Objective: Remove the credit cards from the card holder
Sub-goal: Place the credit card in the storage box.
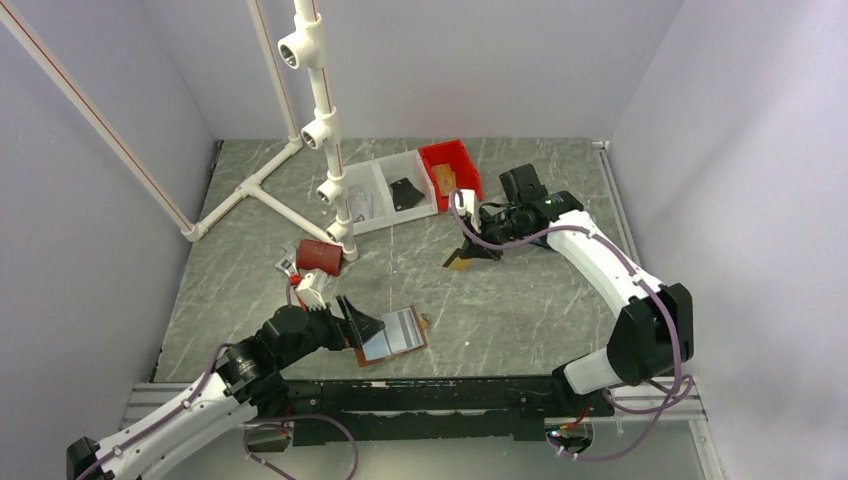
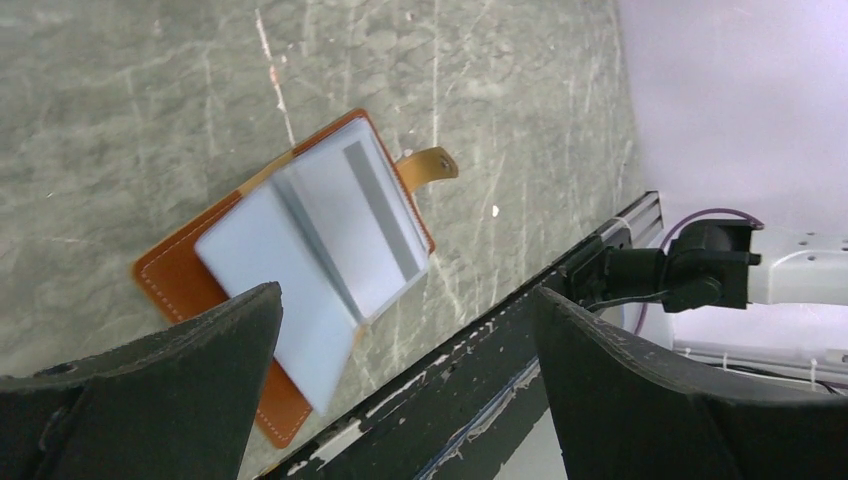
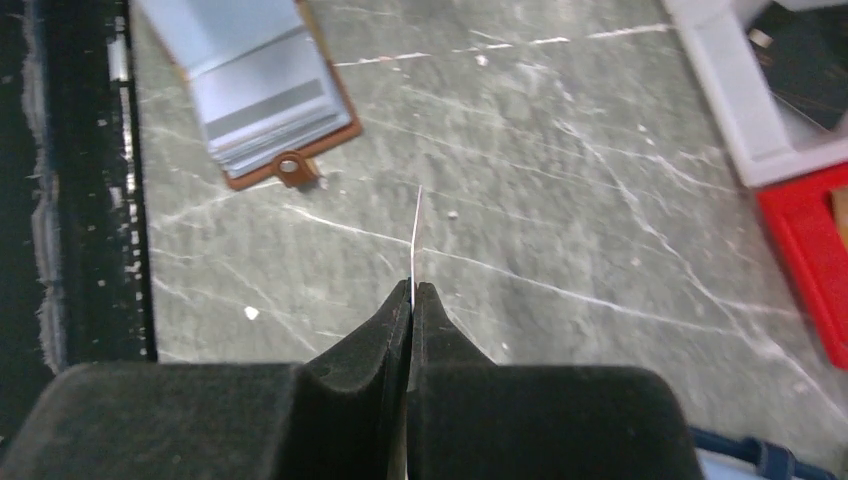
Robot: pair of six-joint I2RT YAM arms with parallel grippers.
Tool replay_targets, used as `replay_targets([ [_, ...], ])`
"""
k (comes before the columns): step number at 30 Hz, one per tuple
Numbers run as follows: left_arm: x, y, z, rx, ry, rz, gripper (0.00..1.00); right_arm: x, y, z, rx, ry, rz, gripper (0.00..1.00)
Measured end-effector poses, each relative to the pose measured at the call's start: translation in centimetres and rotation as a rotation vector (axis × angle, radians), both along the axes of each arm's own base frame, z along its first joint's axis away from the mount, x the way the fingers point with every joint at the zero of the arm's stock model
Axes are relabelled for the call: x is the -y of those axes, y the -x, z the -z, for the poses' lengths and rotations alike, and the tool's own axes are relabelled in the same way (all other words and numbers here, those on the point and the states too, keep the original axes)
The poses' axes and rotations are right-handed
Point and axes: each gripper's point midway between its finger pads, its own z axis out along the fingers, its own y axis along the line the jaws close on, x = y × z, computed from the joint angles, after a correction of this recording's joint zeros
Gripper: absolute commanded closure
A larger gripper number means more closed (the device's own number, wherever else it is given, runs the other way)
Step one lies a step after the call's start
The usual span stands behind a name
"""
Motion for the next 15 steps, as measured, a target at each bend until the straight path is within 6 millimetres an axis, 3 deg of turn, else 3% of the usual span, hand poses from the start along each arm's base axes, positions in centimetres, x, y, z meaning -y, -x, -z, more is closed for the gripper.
replay_targets([
  [4, -0.5, 0.2, 0.7, -0.033, -0.036, -0.014, 0.01, 0.7, -1.6, -0.5, 0.072, 0.027, 0.056, 1.0],
  [9, -0.6, 0.1, 0.0, -0.041, -0.045, -0.024, 0.0, 1.2, -3.9, -1.6, 0.174, 0.054, 0.111, 1.0],
  [15, -0.9, -0.7, -2.1, -0.026, -0.056, -0.065, 0.01, 1.6, -7.0, -5.1, 0.326, 0.071, 0.168, 1.0],
])
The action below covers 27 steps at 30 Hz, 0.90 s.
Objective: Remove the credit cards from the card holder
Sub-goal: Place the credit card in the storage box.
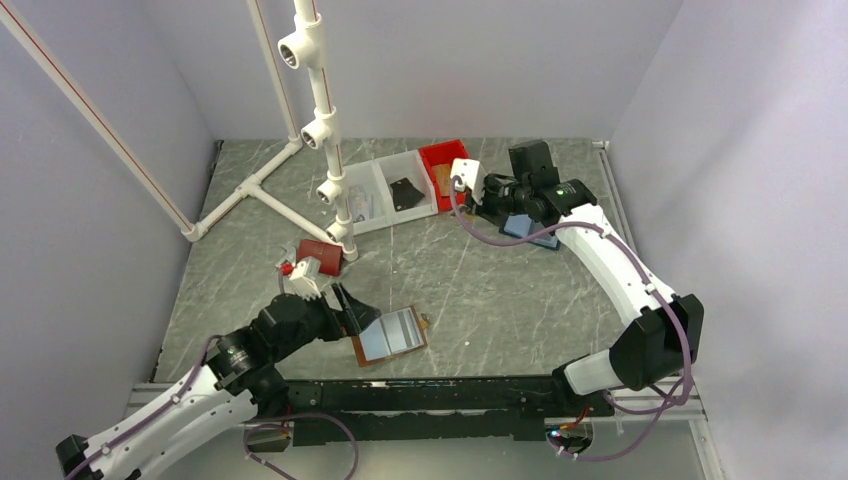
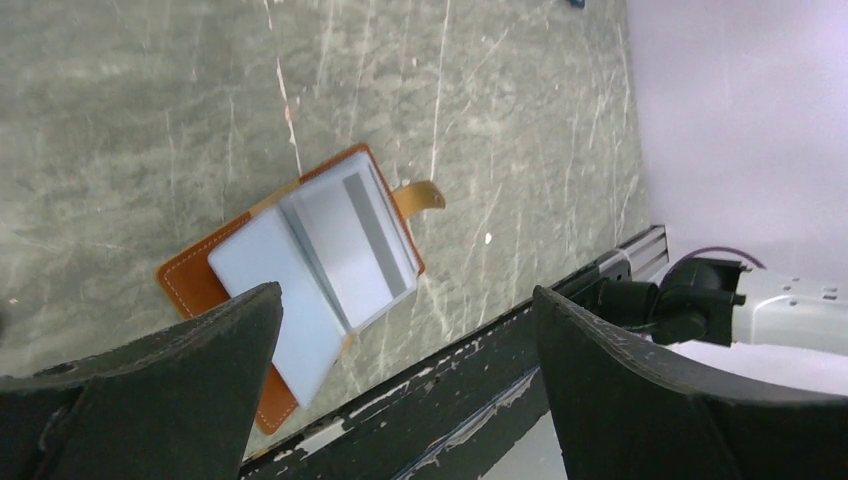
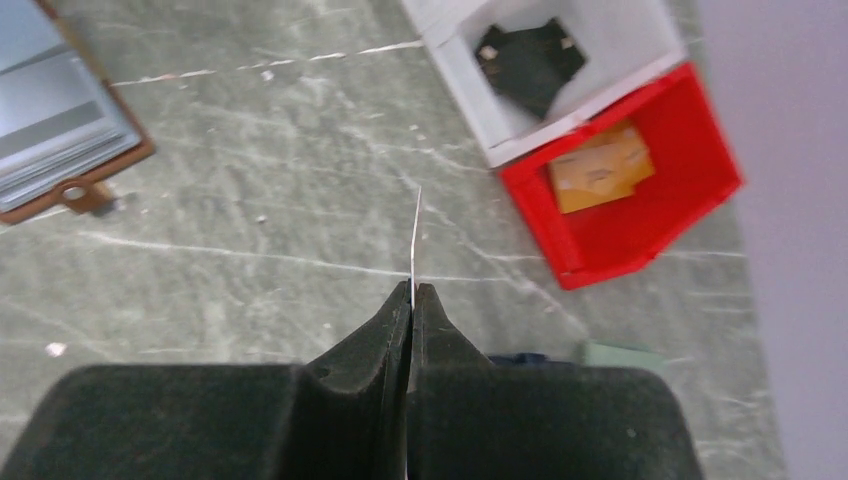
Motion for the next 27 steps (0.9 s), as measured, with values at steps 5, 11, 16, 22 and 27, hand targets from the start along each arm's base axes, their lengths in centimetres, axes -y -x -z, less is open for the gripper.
replay_targets([
  [5, -0.5, -1.1, -3.6, 0.052, -0.053, -0.029, 0.01, 0.4, -1.9, -2.6, 0.108, 0.015, 0.036, 1.0],
  [11, 0.0, -3.0, -6.7, 0.12, -0.189, -0.001, 0.01, 0.9, -3.1, -3.4, 0.169, 0.051, 0.052, 1.0],
  [16, 0.0, -4.8, -7.2, 0.176, -0.392, 0.052, 0.01, 1.2, -4.3, -3.9, 0.223, 0.084, 0.054, 1.0],
  [22, -1.1, -6.5, -6.3, 0.269, -0.601, 0.122, 0.0, 1.7, -6.3, -3.2, 0.283, 0.155, 0.059, 1.0],
  [27, -1.7, -6.8, -6.1, 0.325, -0.678, 0.176, 0.01, 1.9, -8.5, -1.4, 0.305, 0.224, 0.062, 1.0],
])
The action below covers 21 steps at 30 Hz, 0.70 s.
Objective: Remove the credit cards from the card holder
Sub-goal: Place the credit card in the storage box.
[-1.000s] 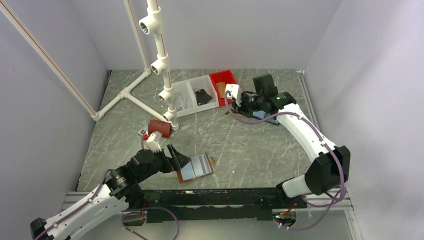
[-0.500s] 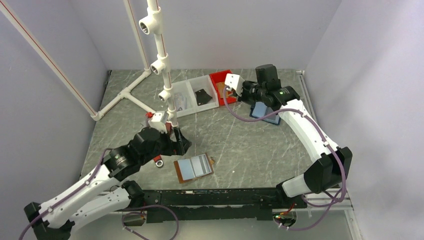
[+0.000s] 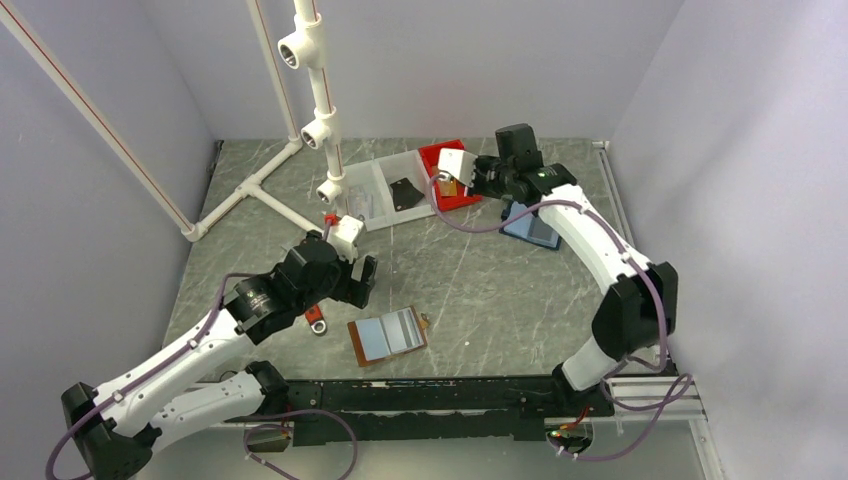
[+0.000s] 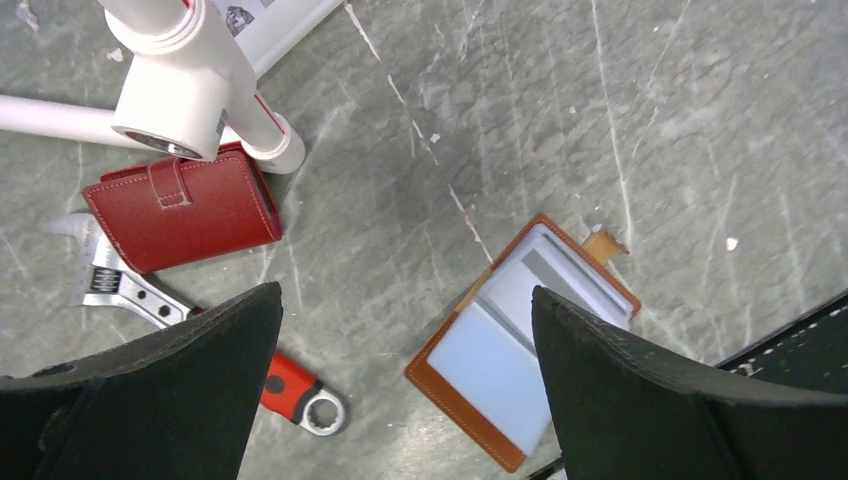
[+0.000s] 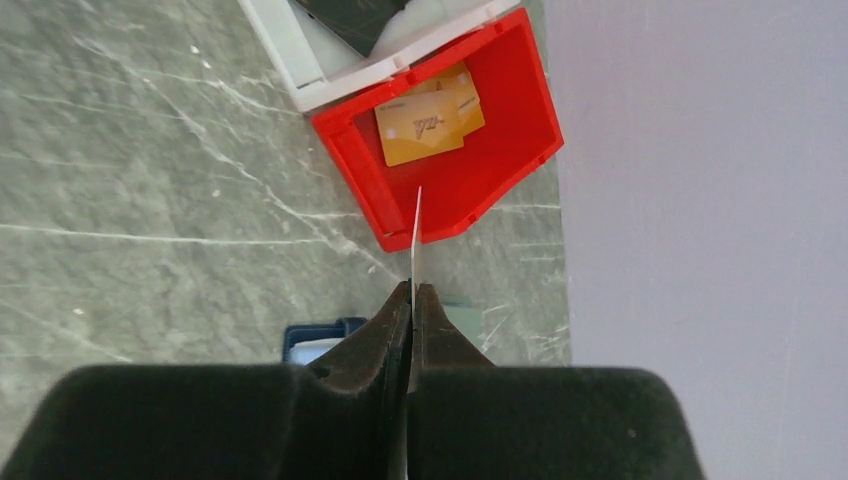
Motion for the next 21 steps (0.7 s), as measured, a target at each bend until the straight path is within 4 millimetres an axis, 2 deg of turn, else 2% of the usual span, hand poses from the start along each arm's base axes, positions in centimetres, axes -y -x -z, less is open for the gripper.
replay_targets([
  [15, -1.7, -0.8, 0.2, 0.036, -0.079, -0.009, 0.01, -2.1, -10.1, 6.4, 0.004, 0.134, 0.016, 1.0],
  [21, -2.1, -1.2, 0.8, 0.021, -0.1, -0.024, 0.01, -2.6, -11.5, 8.4, 0.013, 0.158, -0.018, 1.0],
])
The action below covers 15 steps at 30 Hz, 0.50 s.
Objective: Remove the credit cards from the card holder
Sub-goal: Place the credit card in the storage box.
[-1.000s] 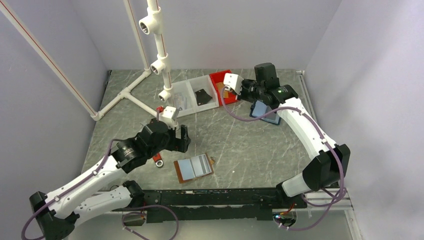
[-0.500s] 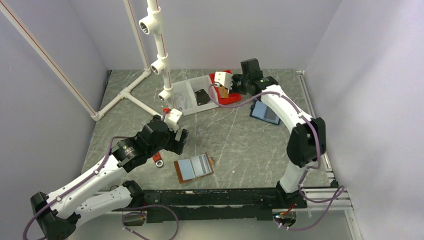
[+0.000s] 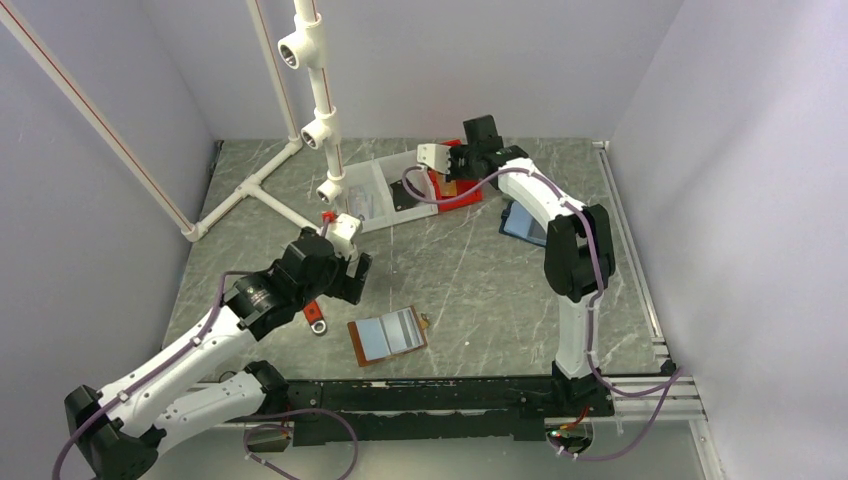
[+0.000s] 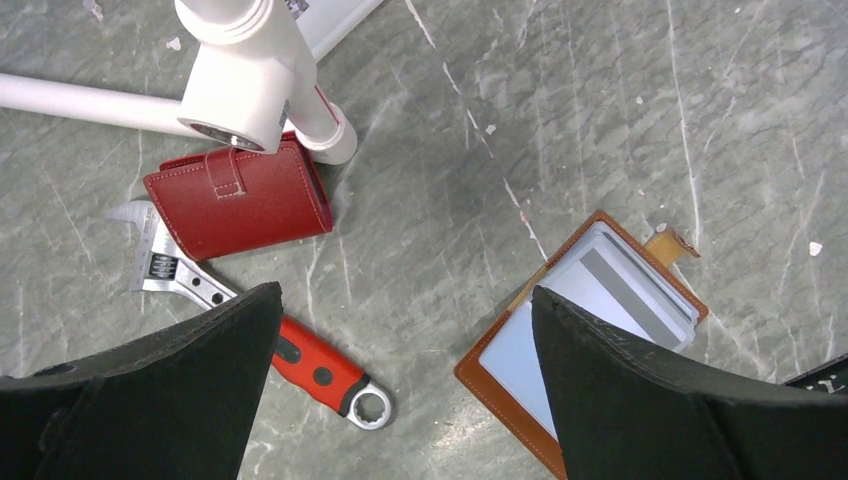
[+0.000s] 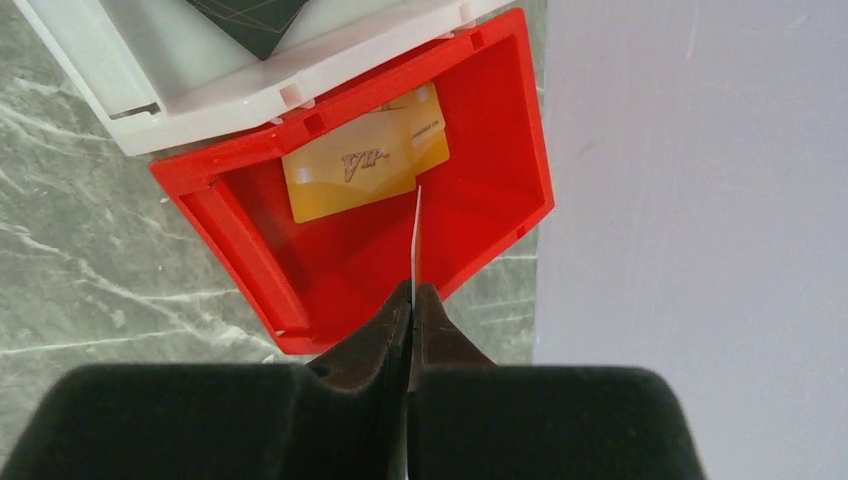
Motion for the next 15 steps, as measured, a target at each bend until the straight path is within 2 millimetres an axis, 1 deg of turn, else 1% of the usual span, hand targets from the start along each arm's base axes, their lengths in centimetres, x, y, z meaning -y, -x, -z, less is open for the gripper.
replay_targets([
  [5, -0.4, -0.2, 0.4, -0.012, -0.01, -0.018, 0.01, -0.8, -0.6, 0.5, 0.052, -0.01, -0.057, 1.0],
  [8, -0.6, -0.4, 0.8, -0.021, -0.018, -0.028, 0.01, -1.3, -1.4, 0.4, 0.09, -0.018, -0.076, 1.0],
  [11, -0.8, -0.6, 1.0, -0.03, -0.024, -0.036, 0.01, -1.7, -2.5, 0.9, 0.13, -0.011, -0.093, 1.0],
  [12, -0.9, -0.6, 1.1, -0.032, -0.025, -0.039, 0.01, -1.8, -2.8, 1.2, 0.141, -0.008, -0.098, 0.97],
  [13, -0.9, -0.7, 1.1, -0.032, -0.025, -0.041, 0.01, -1.9, -3.1, 1.6, 0.148, -0.005, -0.101, 0.92],
  [15, -1.0, -0.7, 1.1, -0.032, -0.025, -0.045, 0.01, -2.0, -3.6, 2.3, 0.159, 0.003, -0.106, 0.76],
])
